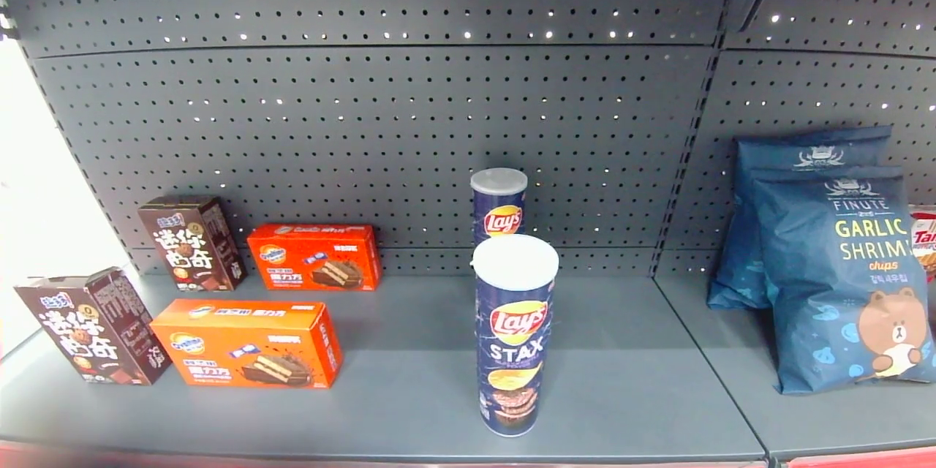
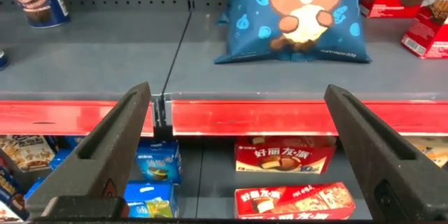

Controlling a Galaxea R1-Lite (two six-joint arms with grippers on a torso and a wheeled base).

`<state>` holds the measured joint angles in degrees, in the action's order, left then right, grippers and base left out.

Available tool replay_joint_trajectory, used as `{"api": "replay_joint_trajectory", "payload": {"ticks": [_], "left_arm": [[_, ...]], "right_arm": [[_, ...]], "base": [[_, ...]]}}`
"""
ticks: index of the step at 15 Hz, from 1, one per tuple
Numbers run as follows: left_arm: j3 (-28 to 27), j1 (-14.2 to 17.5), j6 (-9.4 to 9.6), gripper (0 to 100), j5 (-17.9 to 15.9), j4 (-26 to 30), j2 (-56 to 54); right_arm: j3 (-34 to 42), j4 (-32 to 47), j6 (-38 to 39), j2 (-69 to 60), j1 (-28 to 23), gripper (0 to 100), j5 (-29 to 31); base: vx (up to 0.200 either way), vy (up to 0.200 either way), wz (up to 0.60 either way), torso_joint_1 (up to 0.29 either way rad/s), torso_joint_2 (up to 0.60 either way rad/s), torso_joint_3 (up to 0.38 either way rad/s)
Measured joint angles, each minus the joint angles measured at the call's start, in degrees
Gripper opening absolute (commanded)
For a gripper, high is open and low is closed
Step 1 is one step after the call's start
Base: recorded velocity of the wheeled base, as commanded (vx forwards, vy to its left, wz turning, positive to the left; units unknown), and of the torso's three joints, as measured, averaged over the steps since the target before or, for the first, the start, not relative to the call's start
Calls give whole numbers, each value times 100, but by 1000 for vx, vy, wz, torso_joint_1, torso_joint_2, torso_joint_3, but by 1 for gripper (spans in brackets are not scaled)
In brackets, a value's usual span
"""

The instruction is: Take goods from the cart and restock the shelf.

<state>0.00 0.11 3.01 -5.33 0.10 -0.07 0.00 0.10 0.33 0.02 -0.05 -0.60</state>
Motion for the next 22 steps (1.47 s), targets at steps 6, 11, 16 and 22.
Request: {"api": "replay_joint_trajectory", "payload": {"ticks": [6, 11, 16, 22], "left_arm": [[0, -1, 0, 100, -2, 0, 0], [0, 2, 2, 100, -4, -2, 0], [0, -1, -4, 100, -2, 0, 0], [0, -4, 22, 100, -13, 0, 0]], "right_arm": [[0, 0, -1, 0, 0, 100, 2], [0, 0, 2, 0, 0, 100, 0], [0, 0, 0, 0, 0, 100, 5], [0, -2, 0, 0, 0, 100, 5]], "base": [[0, 0, 0, 0, 0, 0], [0, 0, 0, 0, 0, 0], [0, 0, 0, 0, 0, 0], [0, 0, 0, 0, 0, 0]]}}
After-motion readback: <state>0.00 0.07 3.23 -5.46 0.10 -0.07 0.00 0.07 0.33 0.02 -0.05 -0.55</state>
